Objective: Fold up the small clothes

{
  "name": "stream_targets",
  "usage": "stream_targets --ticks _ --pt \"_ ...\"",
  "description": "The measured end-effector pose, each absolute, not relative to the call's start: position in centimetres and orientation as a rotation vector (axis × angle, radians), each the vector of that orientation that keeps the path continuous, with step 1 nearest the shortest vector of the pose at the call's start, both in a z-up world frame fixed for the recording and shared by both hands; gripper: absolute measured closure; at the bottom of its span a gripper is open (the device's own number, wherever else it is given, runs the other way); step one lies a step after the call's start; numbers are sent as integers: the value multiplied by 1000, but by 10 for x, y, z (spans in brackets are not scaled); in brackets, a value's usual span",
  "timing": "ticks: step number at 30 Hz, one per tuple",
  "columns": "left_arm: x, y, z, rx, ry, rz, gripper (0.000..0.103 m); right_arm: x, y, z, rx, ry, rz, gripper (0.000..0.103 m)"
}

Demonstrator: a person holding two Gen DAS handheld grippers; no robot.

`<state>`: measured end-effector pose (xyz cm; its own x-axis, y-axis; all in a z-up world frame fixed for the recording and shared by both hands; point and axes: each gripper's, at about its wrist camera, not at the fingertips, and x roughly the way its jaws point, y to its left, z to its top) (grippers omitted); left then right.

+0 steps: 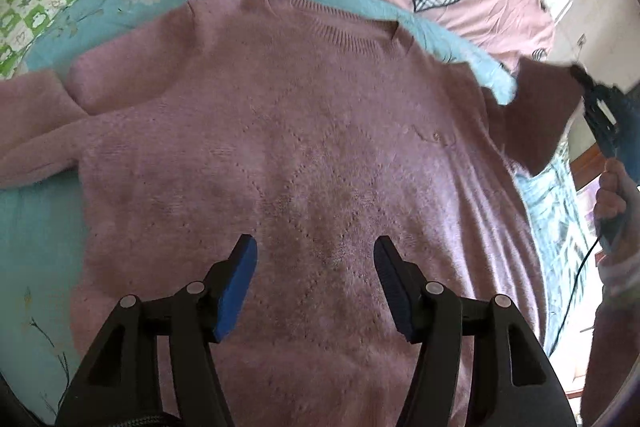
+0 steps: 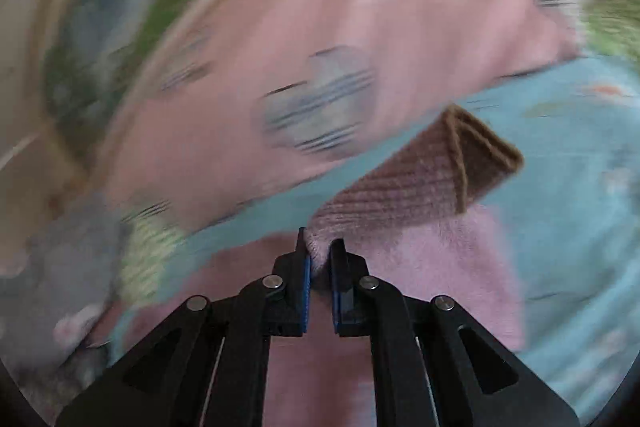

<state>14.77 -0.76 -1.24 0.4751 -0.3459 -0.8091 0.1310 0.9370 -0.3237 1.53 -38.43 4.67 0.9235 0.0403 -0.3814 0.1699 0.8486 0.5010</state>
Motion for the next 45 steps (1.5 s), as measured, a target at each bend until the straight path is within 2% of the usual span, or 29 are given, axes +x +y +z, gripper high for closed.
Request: stream_targets --ticks 7,10,13,15,21,23,24,25,28,32,34,37,40,42,43,44,45 --pt "144 29 5 -278 981 -270 35 150 -222 -18 514 601 275 93" --pt "151 44 6 -305 980 -268 31 184 -182 -53 475 734 326 88" --pt "165 49 3 -316 988 -265 31 191 -176 -74 507 794 312 69" --pt "178 46 -2 -312 1000 -259 31 181 -183 -74 542 771 305 49" --pt "218 26 -25 -298 1065 -238 31 114 -234 -60 588 661 153 46" --pt "228 23 -31 -335 1061 -234 41 93 -255 -61 619 624 87 46" --pt "230 22 -32 -341 1053 -241 90 83 -265 -64 638 613 54 45" --pt "231 21 -33 -336 1054 -243 93 71 -277 -67 664 605 18 45" --pt "198 30 -7 -373 896 -296 92 45 -299 -70 700 583 -43 45" --pt "171 45 -13 -365 891 -302 81 20 -321 -71 708 548 -101 45" --pt "174 53 -29 -367 956 -258 61 21 -331 -73 714 550 -118 45" --pt "182 61 -39 -444 990 -257 45 34 -341 -71 699 563 -141 45" --pt "189 69 -46 -500 985 -219 42 50 -351 -65 638 575 -186 45" --pt "191 73 -50 -529 968 -198 49 69 -365 -63 582 605 -256 41" --pt "191 73 -51 -537 952 -192 60 74 -372 -66 567 624 -283 40" --pt "189 74 -50 -539 942 -191 67 85 -380 -69 549 655 -311 39" --pt "189 74 -51 -542 932 -190 78 96 -387 -73 535 679 -339 39"
